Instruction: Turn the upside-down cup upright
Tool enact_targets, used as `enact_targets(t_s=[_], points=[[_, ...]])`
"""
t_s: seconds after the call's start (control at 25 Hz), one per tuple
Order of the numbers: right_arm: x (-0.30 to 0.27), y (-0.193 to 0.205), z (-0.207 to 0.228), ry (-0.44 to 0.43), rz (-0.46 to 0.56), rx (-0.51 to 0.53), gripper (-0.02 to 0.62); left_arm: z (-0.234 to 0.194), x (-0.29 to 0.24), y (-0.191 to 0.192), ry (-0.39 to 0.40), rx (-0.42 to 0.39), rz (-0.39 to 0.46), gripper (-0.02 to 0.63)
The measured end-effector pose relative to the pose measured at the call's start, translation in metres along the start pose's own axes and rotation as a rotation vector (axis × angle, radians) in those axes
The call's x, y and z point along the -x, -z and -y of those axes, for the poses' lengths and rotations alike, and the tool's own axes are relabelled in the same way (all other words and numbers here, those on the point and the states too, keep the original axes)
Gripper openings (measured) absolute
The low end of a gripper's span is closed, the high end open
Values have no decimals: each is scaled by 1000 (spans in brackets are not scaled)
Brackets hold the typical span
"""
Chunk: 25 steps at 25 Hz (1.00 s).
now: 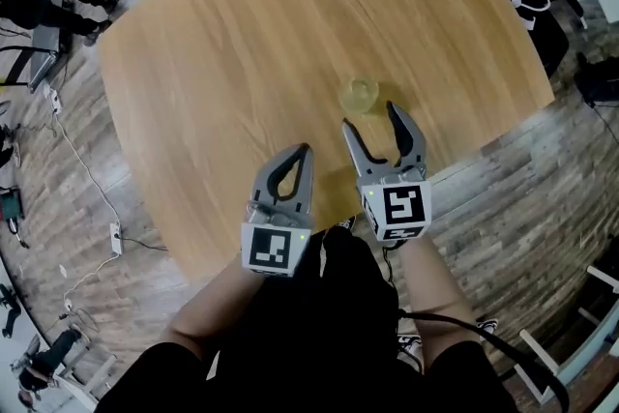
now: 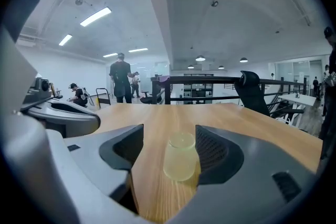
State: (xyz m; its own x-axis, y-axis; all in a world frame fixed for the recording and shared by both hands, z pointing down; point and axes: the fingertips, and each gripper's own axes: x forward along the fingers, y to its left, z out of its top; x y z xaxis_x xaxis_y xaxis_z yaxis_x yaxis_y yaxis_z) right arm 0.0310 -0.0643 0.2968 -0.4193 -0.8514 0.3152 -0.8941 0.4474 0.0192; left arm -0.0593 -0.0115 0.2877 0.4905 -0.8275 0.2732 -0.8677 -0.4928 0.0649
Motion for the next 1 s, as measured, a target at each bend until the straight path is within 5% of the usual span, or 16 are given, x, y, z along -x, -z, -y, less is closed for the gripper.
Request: enact_targets(t_s=[0.2, 0.48, 0.84, 1.0], points=[[-49, 12, 24, 45, 38, 13, 298, -17, -25, 30, -4, 74, -31, -5], [-99, 47, 33, -26, -62, 60, 325, -25, -49, 52, -4, 130, -67, -5], [-98, 47, 37, -45, -19, -10, 314, -22, -58, 82, 16, 133, -81, -5], [-82, 29, 40, -90, 31, -38, 311, -14, -71, 81, 109, 146, -53, -5]])
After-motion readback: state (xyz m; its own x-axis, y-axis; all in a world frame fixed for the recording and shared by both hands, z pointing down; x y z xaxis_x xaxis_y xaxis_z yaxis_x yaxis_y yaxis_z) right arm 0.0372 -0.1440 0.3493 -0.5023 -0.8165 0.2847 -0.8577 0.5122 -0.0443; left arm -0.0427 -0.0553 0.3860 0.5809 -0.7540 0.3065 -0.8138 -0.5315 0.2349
